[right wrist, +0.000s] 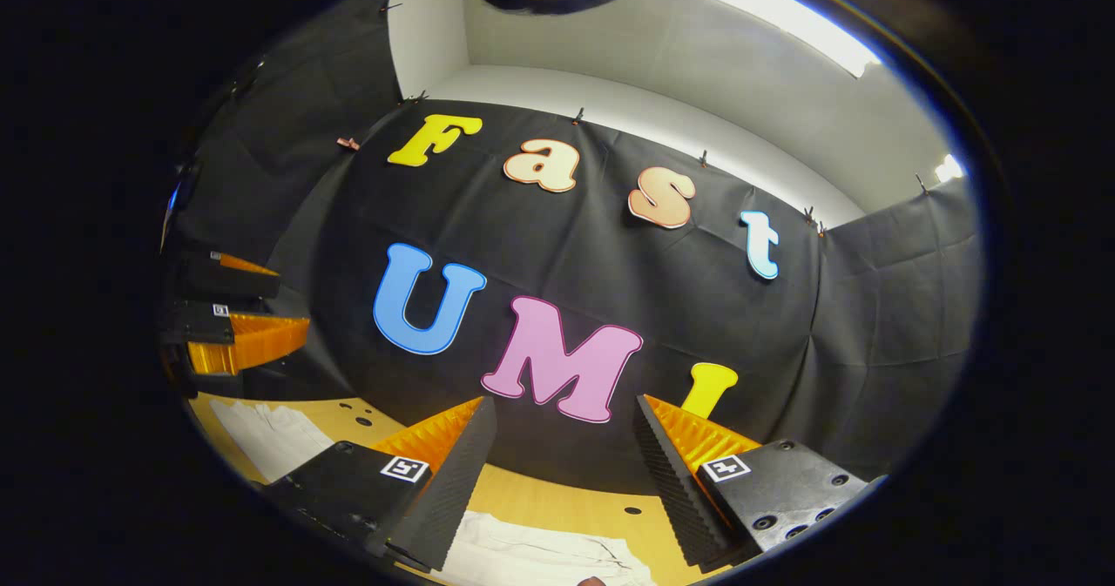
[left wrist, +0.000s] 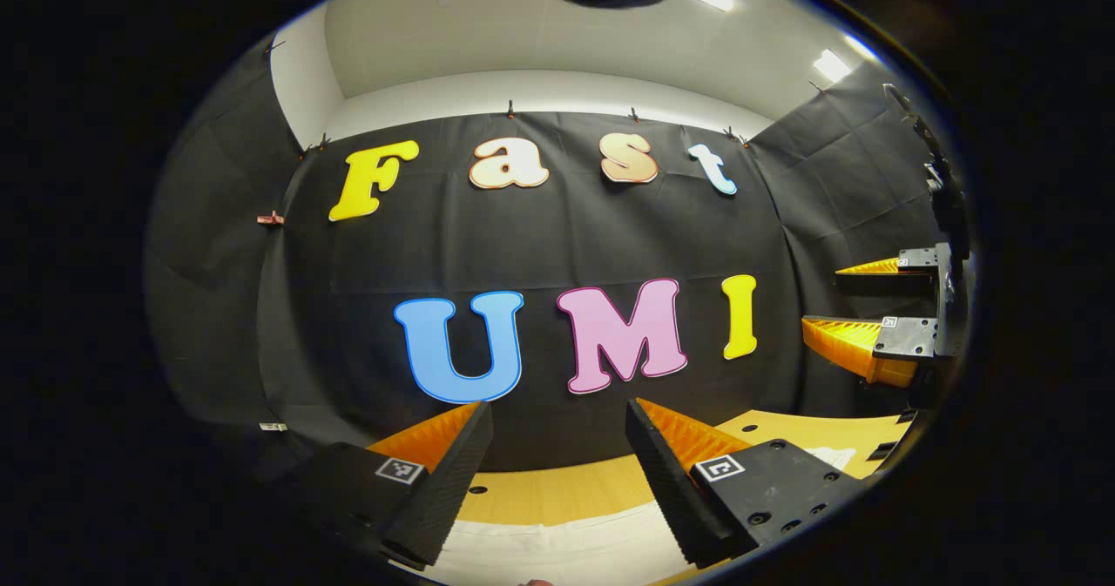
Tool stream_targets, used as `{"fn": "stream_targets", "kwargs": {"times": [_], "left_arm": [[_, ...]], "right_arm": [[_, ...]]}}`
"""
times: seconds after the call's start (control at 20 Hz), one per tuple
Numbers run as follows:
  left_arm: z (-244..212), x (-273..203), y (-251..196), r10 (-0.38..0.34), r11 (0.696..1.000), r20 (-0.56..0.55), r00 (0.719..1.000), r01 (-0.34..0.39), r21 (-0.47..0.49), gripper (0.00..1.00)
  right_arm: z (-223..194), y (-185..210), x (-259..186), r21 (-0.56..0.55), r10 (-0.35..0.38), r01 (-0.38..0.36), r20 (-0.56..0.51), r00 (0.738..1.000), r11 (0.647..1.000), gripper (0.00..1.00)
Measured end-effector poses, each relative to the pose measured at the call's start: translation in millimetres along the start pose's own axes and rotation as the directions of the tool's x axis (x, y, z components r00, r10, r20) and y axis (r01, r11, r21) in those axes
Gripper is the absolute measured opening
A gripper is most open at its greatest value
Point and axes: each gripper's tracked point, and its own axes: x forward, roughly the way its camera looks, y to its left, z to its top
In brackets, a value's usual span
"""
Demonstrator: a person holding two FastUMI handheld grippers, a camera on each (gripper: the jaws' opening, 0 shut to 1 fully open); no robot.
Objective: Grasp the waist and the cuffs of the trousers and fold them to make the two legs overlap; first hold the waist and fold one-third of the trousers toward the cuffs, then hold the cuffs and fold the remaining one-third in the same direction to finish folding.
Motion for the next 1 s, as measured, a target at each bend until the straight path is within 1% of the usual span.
{"fn": "stream_targets", "kwargs": {"times": [0.1, 0.2, 0.35, 0.45, 0.65, 0.75, 0.85, 0.95, 1.0], "left_arm": [[-17.5, -19.1, 7.7, -0.011, 0.998, -0.021, 1.0, 0.012, 0.054, 0.97], [-29.9, -27.7, 13.5, -0.022, 0.993, -0.046, 0.999, 0.027, 0.112, 0.97], [-45.8, -33.3, 14.0, -0.059, 0.973, -0.078, 0.995, 0.075, 0.219, 0.97], [-60.3, -37.5, 14.4, -0.081, 0.949, -0.104, 0.991, 0.109, 0.294, 0.97], [-98.8, -46.5, 18.0, -0.106, 0.91, -0.198, 0.975, 0.175, 0.375, 0.96], [-117.9, -48.7, 23.5, -0.102, 0.886, -0.238, 0.966, 0.197, 0.42, 0.96], [-139.1, -49.4, 26.6, -0.104, 0.86, -0.278, 0.955, 0.227, 0.458, 0.96], [-162.3, -50.3, 25.5, -0.118, 0.825, -0.319, 0.94, 0.272, 0.496, 0.96], [-174.0, -49.9, 21.9, -0.134, 0.802, -0.341, 0.93, 0.304, 0.514, 0.96]], "right_arm": [[-4.8, 4.4, -6.1, -0.067, 0.021, -0.02, 0.011, 1.0, 0.998, 0.97], [-11.9, 11.3, -11.7, -0.143, 0.056, -0.053, 0.016, 0.998, 0.988, 0.97], [-26.7, 22.4, -19.7, -0.238, 0.113, -0.109, 0.005, 0.994, 0.965, 0.97], [-42.3, 25.7, -23.2, -0.267, 0.138, -0.137, -0.017, 0.99, 0.954, 0.97], [-82.0, 24.4, -31.8, -0.338, 0.163, -0.182, -0.083, 0.983, 0.923, 0.97], [-107.7, 21.7, -34.8, -0.384, 0.186, -0.22, -0.126, 0.975, 0.897, 0.97], [-136.2, 14.3, -37.6, -0.434, 0.202, -0.261, -0.177, 0.963, 0.862, 0.97], [-164.9, 12.6, -41.0, -0.464, 0.233, -0.319, -0.232, 0.944, 0.827, 0.97], [-180.7, 12.4, -42.3, -0.472, 0.252, -0.352, -0.263, 0.931, 0.809, 0.97]]}}
